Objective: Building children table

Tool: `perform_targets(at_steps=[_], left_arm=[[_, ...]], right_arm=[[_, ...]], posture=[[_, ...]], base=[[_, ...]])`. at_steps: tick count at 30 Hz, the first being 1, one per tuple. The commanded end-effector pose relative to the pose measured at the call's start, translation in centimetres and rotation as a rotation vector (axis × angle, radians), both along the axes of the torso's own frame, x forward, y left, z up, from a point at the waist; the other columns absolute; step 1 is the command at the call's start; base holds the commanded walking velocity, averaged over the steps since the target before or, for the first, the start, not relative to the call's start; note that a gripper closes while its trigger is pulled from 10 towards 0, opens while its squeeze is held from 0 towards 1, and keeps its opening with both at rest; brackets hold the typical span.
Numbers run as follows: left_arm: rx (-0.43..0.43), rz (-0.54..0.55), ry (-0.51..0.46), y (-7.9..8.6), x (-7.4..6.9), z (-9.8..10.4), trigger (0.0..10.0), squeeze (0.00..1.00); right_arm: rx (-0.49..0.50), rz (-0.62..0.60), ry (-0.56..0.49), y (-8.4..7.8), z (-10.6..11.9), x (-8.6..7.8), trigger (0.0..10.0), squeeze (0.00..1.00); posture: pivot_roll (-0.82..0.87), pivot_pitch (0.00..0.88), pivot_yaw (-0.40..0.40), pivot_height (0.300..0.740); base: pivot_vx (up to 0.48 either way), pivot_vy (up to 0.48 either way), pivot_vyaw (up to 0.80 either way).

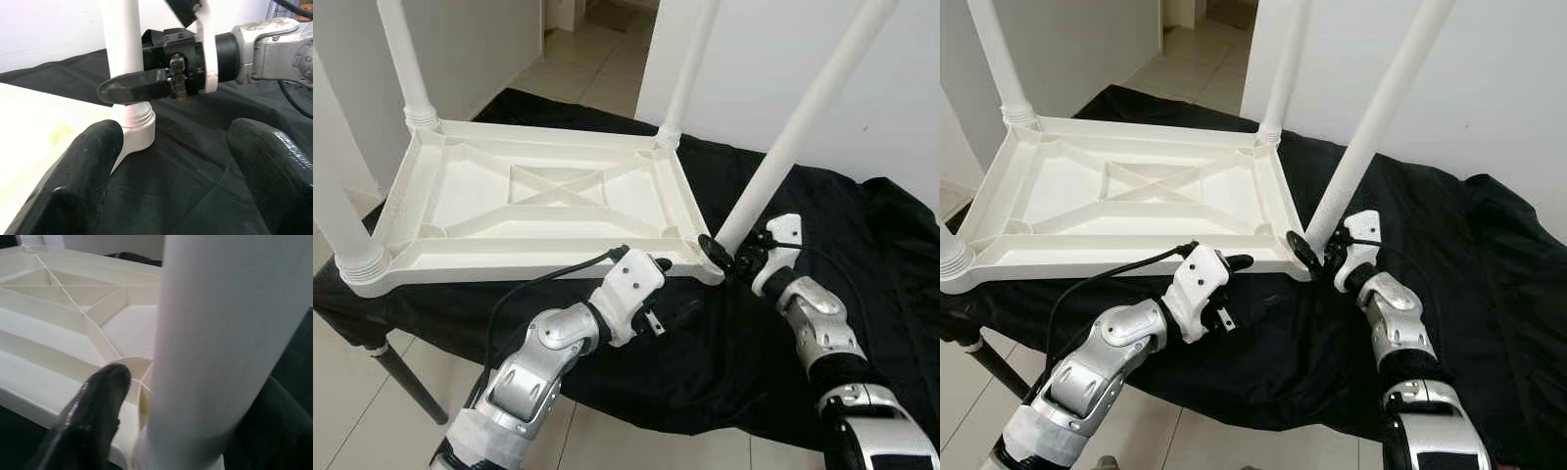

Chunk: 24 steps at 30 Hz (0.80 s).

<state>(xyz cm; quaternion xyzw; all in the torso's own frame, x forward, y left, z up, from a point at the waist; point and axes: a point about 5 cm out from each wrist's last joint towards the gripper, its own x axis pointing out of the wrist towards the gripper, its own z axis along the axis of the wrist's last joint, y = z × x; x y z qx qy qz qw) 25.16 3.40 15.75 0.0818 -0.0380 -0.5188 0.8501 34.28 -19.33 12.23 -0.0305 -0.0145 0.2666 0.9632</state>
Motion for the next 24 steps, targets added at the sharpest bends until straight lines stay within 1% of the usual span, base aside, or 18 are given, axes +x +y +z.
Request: perform_targets(at_steps=[1,10,11,14,15,16,17,18,21,22,24], left_arm=[[0.003,-0.009,-0.008,-0.4,0.0,0.0,10.0,0.00],[0.005,-0.010,-0.004,-0.3,0.0,-0.1,10.0,0.00],[0.008,-0.014,-0.003,-0.2,0.1,-0.1,10.0,0.00],[0.008,-0.014,-0.003,-0.2,0.1,-0.1,10.0,0.00],[0.010,-0.017,-0.003,-0.2,0.2,-0.1,10.0,0.00],[0.010,-0.017,-0.003,-0.2,0.2,-0.1,10.0,0.00],[0.009,-0.026,0.001,-0.3,0.2,-0.1,10.0,0.00],[0.008,-0.029,0.004,-0.3,0.2,-0.2,10.0,0.00],[0.008,-0.029,0.004,-0.3,0.2,-0.2,10.0,0.00],[0.007,-0.032,0.006,-0.4,0.1,-0.2,10.0,0.00],[0.007,-0.032,0.006,-0.4,0.1,-0.2,10.0,0.00]], right_arm=[[-0.026,0.039,0.023,0.7,-0.5,0.0,0.0,0.00],[-0.015,0.046,0.026,0.4,-0.7,0.0,0.0,0.00],[-0.004,0.021,0.025,0.0,-0.8,-0.2,2.4,0.00],[-0.004,0.021,0.025,0.0,-0.8,-0.2,2.4,0.00],[0.003,-0.001,0.023,-0.3,-0.8,-0.3,10.0,0.00],[0.003,-0.001,0.023,-0.3,-0.8,-0.3,10.0,0.00],[0.016,-0.083,0.020,-0.8,-1.0,-0.6,10.0,0.00],[0.005,-0.117,0.026,-1.0,-1.1,-0.8,10.0,0.00],[0.005,-0.117,0.026,-1.0,-1.1,-0.8,10.0,0.00],[0.005,-0.162,0.034,-1.1,-1.4,-0.9,10.0,0.00],[0.005,-0.162,0.034,-1.1,-1.4,-0.9,10.0,0.00]], posture=[[0.05,0.000,-0.140,0.740],[0.04,0.000,-0.126,0.740],[0.03,0.000,-0.112,0.740],[0.03,0.000,-0.112,0.740],[0.02,0.000,-0.110,0.740],[0.02,0.000,-0.110,0.740],[0.01,0.000,-0.099,0.740],[0.00,0.000,-0.097,0.740],[0.00,0.000,-0.097,0.740],[-0.01,0.000,-0.094,0.740],[-0.01,0.000,-0.094,0.740]], base=[[0.000,0.000,0.00],[0.000,0.000,0.00],[0.000,0.000,0.00],[0.000,0.000,0.00],[0.000,0.000,0.00],[0.000,0.000,0.00],[0.000,0.000,0.00],[0.000,0.000,0.00],[0.000,0.000,0.00],[0.000,0.000,0.00],[0.000,0.000,0.00]])
